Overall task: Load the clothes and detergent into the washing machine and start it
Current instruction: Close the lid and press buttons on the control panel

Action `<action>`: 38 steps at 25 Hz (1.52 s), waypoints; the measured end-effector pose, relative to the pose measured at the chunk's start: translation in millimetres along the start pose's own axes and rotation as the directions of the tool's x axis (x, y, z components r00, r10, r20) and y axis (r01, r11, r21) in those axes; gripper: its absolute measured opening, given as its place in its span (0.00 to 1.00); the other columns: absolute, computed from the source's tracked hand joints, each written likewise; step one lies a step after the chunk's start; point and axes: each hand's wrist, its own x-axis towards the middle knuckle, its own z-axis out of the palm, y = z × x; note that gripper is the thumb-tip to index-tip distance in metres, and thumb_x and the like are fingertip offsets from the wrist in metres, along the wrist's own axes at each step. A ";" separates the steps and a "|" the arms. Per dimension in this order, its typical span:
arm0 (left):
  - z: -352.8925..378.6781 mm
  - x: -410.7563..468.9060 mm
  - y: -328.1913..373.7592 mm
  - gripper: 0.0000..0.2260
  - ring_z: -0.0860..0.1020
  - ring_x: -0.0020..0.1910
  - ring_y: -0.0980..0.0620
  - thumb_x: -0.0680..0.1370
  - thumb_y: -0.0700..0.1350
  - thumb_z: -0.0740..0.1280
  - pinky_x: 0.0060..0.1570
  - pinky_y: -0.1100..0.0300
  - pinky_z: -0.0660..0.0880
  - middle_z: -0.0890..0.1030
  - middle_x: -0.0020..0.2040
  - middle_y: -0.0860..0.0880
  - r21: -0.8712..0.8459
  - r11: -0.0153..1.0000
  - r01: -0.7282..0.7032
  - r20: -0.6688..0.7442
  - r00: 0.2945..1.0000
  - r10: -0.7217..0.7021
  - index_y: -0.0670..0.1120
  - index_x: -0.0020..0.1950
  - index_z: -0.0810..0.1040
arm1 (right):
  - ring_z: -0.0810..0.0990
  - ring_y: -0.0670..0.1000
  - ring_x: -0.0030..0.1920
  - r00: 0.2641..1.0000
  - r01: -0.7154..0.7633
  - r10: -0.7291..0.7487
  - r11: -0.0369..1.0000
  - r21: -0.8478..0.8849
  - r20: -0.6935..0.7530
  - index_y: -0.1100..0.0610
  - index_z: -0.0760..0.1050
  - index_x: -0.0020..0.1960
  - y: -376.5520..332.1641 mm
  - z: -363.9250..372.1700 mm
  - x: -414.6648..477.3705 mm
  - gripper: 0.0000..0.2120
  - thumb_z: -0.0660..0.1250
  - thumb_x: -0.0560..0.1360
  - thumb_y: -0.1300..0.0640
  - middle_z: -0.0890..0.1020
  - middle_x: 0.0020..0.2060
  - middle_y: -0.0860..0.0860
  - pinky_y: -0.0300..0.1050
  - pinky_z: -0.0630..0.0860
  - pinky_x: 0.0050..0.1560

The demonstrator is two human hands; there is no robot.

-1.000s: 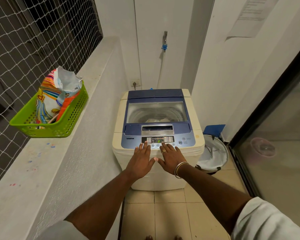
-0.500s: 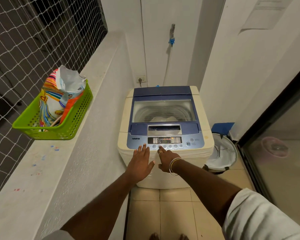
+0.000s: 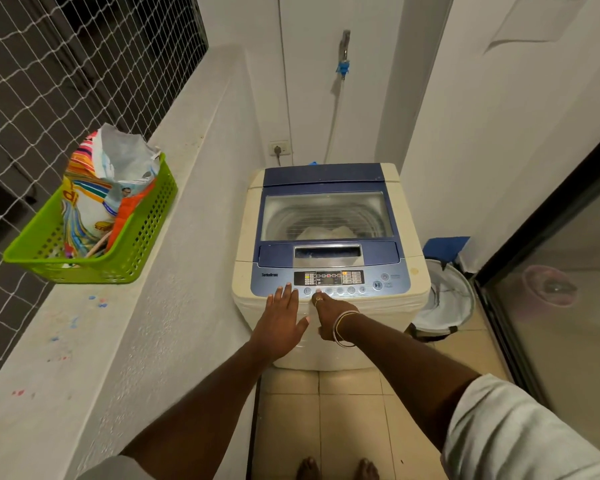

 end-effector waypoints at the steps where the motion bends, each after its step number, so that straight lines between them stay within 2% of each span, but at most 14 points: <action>1: -0.5 -0.1 1.4 0.33 0.45 0.82 0.43 0.84 0.60 0.52 0.79 0.48 0.44 0.45 0.83 0.44 -0.001 1.000 -0.003 0.002 1.000 0.003 0.45 0.82 0.47 | 0.75 0.60 0.67 1.000 0.004 -0.004 1.000 -0.003 -0.002 0.57 0.54 0.77 0.6 -3.6 0.7 0.41 0.73 0.71 0.56 0.60 0.77 0.53 0.53 0.76 0.61; 3: -0.4 -1.6 3.6 0.33 0.44 0.82 0.43 0.84 0.61 0.51 0.78 0.48 0.43 0.45 0.83 0.45 0.006 1.000 -0.010 0.014 1.000 0.010 0.45 0.82 0.46 | 0.76 0.59 0.64 1.000 0.005 -0.005 1.000 -0.003 -0.030 0.56 0.58 0.76 -0.2 -9.4 -1.0 0.36 0.71 0.72 0.55 0.68 0.72 0.53 0.52 0.76 0.59; 6: -2.1 -5.7 7.2 0.32 0.44 0.82 0.43 0.84 0.60 0.51 0.78 0.49 0.43 0.45 0.83 0.44 0.019 0.999 -0.028 0.001 1.000 0.028 0.45 0.82 0.46 | 0.76 0.57 0.64 0.991 0.001 0.001 1.000 0.012 -0.131 0.55 0.59 0.75 -0.6 -5.0 -15.1 0.30 0.65 0.77 0.51 0.72 0.69 0.53 0.53 0.75 0.60; 9: -3.7 -8.6 10.2 0.32 0.46 0.82 0.43 0.84 0.60 0.52 0.79 0.48 0.44 0.46 0.83 0.43 0.031 0.999 -0.039 -0.009 0.999 0.040 0.44 0.82 0.47 | 0.71 0.57 0.67 0.965 0.015 -0.021 1.000 -0.027 -0.260 0.57 0.62 0.74 8.7 16.3 -31.4 0.27 0.60 0.78 0.48 0.69 0.72 0.54 0.55 0.73 0.62; 12: -7.7 -13.0 16.8 0.32 0.47 0.82 0.42 0.84 0.59 0.52 0.79 0.47 0.45 0.48 0.83 0.43 0.041 0.997 -0.061 -0.027 0.998 0.062 0.44 0.82 0.49 | 0.59 0.59 0.76 0.944 -0.031 0.005 0.997 -0.076 -0.330 0.58 0.59 0.76 23.9 23.5 -40.3 0.32 0.57 0.79 0.42 0.61 0.77 0.56 0.58 0.65 0.72; 14: -11.1 -15.1 22.7 0.31 0.48 0.82 0.43 0.84 0.59 0.52 0.79 0.48 0.45 0.49 0.83 0.43 0.053 0.996 -0.077 -0.044 0.996 0.079 0.44 0.82 0.50 | 0.53 0.59 0.78 0.938 -0.047 0.021 0.997 -0.066 -0.345 0.58 0.56 0.78 33.0 20.2 -47.2 0.34 0.55 0.79 0.40 0.57 0.78 0.56 0.60 0.58 0.75; 19: -20.4 -21.1 33.6 0.30 0.50 0.81 0.43 0.84 0.58 0.53 0.79 0.48 0.46 0.51 0.82 0.43 0.057 0.994 -0.096 -0.070 0.993 0.100 0.44 0.82 0.51 | 0.49 0.55 0.80 0.921 -0.069 0.062 0.998 -0.002 -0.384 0.56 0.54 0.79 43.2 10.4 -66.0 0.35 0.50 0.80 0.36 0.53 0.80 0.54 0.59 0.51 0.78; 25: -29.9 -32.1 44.4 0.30 0.49 0.82 0.44 0.85 0.58 0.51 0.79 0.50 0.44 0.50 0.83 0.43 0.092 0.988 -0.127 -0.068 0.989 0.133 0.44 0.82 0.50 | 0.45 0.53 0.80 0.919 -0.050 0.057 0.998 0.028 -0.389 0.56 0.48 0.80 39.9 6.7 -78.3 0.37 0.47 0.80 0.34 0.50 0.80 0.53 0.58 0.50 0.78; 30: -33.8 -37.0 50.2 0.32 0.49 0.82 0.44 0.84 0.62 0.49 0.79 0.49 0.44 0.51 0.83 0.44 0.077 0.988 -0.136 -0.090 0.986 0.143 0.44 0.82 0.51 | 0.45 0.53 0.80 0.919 -0.029 0.028 1.000 0.005 -0.393 0.55 0.47 0.81 37.8 5.8 -82.5 0.41 0.46 0.78 0.30 0.49 0.80 0.53 0.60 0.48 0.78; 32: -34.3 -39.4 50.3 0.34 0.49 0.82 0.44 0.82 0.64 0.46 0.79 0.49 0.44 0.51 0.83 0.44 0.073 0.989 -0.132 -0.093 0.986 0.139 0.44 0.82 0.51 | 0.45 0.53 0.80 0.921 -0.026 0.017 1.000 -0.016 -0.390 0.55 0.47 0.81 37.1 4.6 -84.2 0.41 0.45 0.77 0.29 0.49 0.80 0.53 0.61 0.47 0.78; 35: -37.2 -44.6 51.5 0.44 0.49 0.82 0.44 0.73 0.70 0.34 0.79 0.50 0.45 0.51 0.83 0.44 0.051 0.991 -0.124 -0.103 0.986 0.129 0.45 0.82 0.51 | 0.45 0.54 0.80 0.921 -0.031 0.022 0.999 -0.018 -0.388 0.55 0.47 0.81 36.6 1.0 -85.8 0.41 0.46 0.77 0.29 0.49 0.80 0.52 0.62 0.47 0.78; 36: -37.9 -45.6 51.4 0.46 0.49 0.82 0.44 0.72 0.70 0.33 0.79 0.50 0.45 0.51 0.83 0.44 0.046 0.992 -0.121 -0.105 0.987 0.126 0.45 0.82 0.51 | 0.45 0.54 0.80 0.923 -0.032 0.023 0.999 -0.017 -0.384 0.54 0.47 0.81 36.0 0.1 -86.1 0.41 0.46 0.77 0.29 0.49 0.80 0.52 0.62 0.47 0.78; 38: -38.4 -45.8 50.8 0.42 0.48 0.82 0.44 0.75 0.69 0.37 0.79 0.49 0.44 0.50 0.83 0.44 0.040 0.993 -0.110 -0.103 0.988 0.113 0.45 0.82 0.50 | 0.44 0.54 0.80 0.922 -0.029 0.019 0.999 -0.021 -0.387 0.54 0.47 0.81 34.8 -0.5 -86.3 0.41 0.45 0.77 0.29 0.49 0.80 0.52 0.62 0.47 0.78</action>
